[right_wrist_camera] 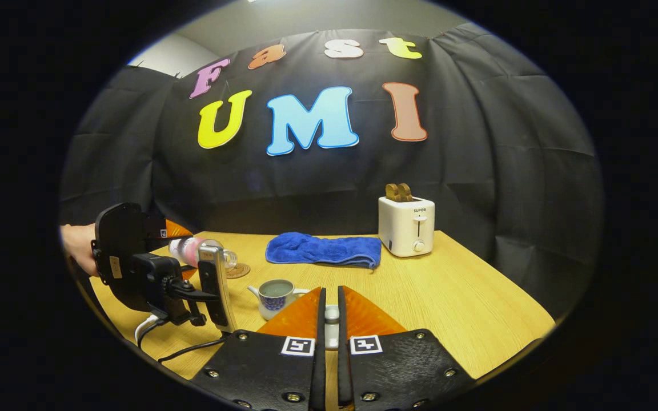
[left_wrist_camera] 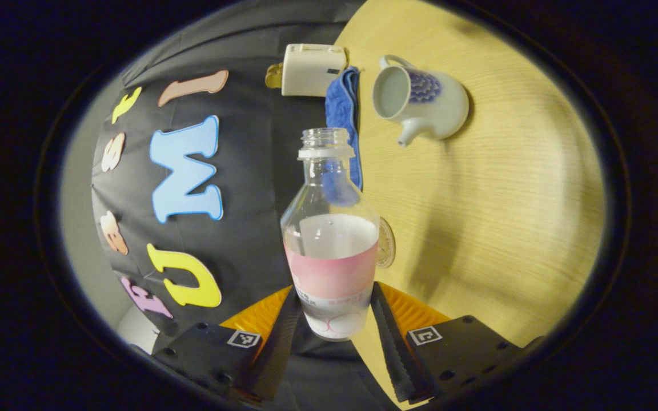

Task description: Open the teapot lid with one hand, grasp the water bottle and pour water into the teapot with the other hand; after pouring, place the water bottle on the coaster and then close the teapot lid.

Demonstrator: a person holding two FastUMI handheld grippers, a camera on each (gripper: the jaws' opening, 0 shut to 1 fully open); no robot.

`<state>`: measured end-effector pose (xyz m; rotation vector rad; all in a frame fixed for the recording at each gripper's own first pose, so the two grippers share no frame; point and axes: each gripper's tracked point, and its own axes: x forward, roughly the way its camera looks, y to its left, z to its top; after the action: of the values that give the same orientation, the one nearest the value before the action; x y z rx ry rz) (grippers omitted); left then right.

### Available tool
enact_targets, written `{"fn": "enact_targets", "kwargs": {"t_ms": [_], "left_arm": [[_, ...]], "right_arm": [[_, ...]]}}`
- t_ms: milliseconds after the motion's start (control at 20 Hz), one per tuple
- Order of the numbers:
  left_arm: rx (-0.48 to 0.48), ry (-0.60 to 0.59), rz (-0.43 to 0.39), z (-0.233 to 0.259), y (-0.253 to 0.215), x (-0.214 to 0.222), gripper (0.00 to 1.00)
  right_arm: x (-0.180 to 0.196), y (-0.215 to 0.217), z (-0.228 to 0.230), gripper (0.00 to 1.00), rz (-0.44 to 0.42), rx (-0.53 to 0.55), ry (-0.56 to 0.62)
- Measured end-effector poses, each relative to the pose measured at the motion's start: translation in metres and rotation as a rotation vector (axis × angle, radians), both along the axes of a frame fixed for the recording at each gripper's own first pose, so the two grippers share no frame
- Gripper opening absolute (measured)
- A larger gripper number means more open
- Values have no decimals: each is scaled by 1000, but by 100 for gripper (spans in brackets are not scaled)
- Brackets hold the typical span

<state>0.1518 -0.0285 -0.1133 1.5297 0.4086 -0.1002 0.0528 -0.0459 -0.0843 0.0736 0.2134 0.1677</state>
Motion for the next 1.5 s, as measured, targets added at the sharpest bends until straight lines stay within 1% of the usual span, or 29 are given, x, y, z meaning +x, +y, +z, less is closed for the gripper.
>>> {"fn": "enact_targets", "kwargs": {"t_ms": [250, 450, 700, 900, 1050, 1350, 1500], "left_arm": [[68, 18, -32, -3, -19, 6, 86], [112, 15, -56, 7, -35, 14, 85], [241, -10, -100, 16, -51, 25, 85], [304, 1, -111, 15, -51, 29, 85], [376, -14, -121, 23, -52, 33, 85], [485, -33, -149, 37, -60, 35, 85], [515, -32, -161, 42, -65, 35, 85]], "right_arm": [[-2, -10, -10, 8, -17, 13, 10], [-3, -15, -19, 8, -19, 28, 26], [-2, -21, -24, 8, -27, 47, 31], [-4, -25, -27, 8, -31, 56, 31], [-3, -27, -29, 8, -34, 72, 37], [-4, -30, -29, 8, -35, 75, 34], [-5, -33, -26, 8, -41, 70, 23]]}}
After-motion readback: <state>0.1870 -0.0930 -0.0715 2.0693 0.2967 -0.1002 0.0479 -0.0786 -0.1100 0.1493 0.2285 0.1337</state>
